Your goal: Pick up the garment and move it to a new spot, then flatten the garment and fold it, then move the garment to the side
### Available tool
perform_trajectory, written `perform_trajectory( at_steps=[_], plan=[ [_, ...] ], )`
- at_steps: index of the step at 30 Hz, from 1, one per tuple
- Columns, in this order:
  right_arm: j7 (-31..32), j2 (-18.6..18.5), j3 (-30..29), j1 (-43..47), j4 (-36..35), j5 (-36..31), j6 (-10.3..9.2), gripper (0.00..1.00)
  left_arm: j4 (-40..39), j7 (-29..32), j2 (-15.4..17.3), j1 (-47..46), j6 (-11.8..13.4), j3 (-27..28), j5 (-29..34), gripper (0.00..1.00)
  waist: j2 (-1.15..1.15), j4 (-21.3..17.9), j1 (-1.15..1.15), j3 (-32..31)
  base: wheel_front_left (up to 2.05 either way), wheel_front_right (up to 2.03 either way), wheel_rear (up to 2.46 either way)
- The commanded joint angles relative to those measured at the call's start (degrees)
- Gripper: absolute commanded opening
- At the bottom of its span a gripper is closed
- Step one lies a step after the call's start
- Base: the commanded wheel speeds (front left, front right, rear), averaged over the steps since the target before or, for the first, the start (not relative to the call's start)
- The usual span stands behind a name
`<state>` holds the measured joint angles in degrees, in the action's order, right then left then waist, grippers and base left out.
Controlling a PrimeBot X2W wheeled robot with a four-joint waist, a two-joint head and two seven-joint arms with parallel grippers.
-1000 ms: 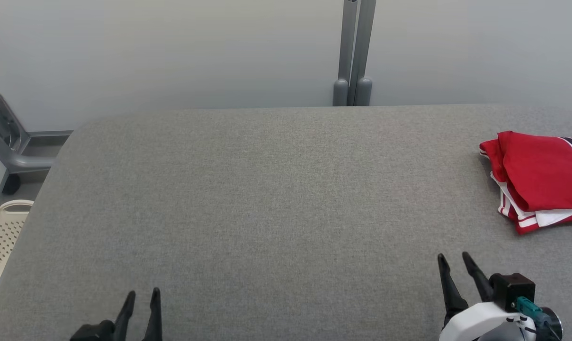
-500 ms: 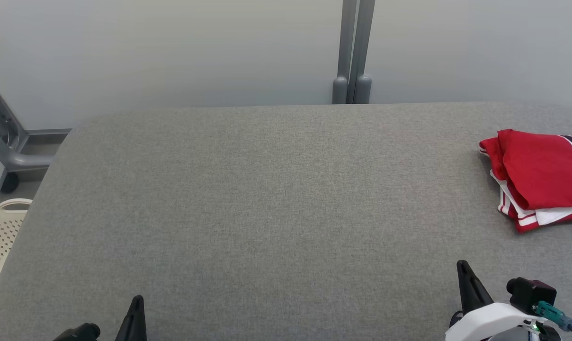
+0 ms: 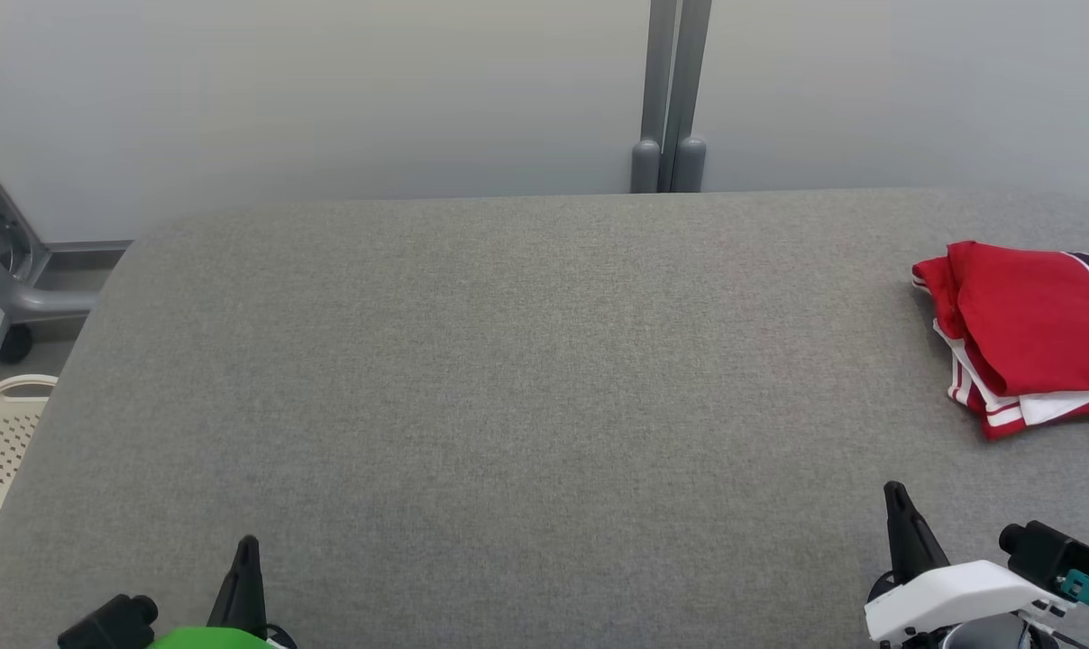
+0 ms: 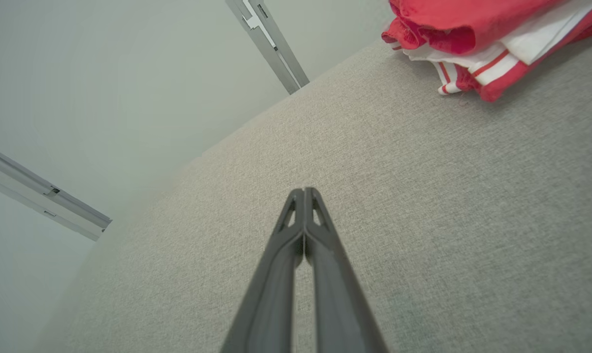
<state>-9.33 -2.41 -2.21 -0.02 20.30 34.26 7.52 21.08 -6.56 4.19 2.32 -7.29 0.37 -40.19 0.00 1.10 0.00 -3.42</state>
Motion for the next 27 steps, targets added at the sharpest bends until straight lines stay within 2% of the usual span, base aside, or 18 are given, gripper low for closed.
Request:
perform_trajectory(
  at_steps=[1, 27],
  plan=[
    [0.45, -0.29, -0.27, -1.06, -1.38, 2.6, -0.01, 0.0, -1.07, 0.54, 0.05, -2.16, -0.07, 0.58, -2.39, 0.0, 0.0, -0.02, 0.0, 0.06, 0.0, 0.0, 0.0],
    [4.47, -0.4, -1.36, -1.42, -4.9, 22.2, -0.01, 0.0, -2.56, 6.27, -0.4, -5.35, -0.14, 2.81, -19.72, 0.0, 0.0, -0.3, 0.0, 0.93, 0.0, 0.0, 0.0]
  ],
)
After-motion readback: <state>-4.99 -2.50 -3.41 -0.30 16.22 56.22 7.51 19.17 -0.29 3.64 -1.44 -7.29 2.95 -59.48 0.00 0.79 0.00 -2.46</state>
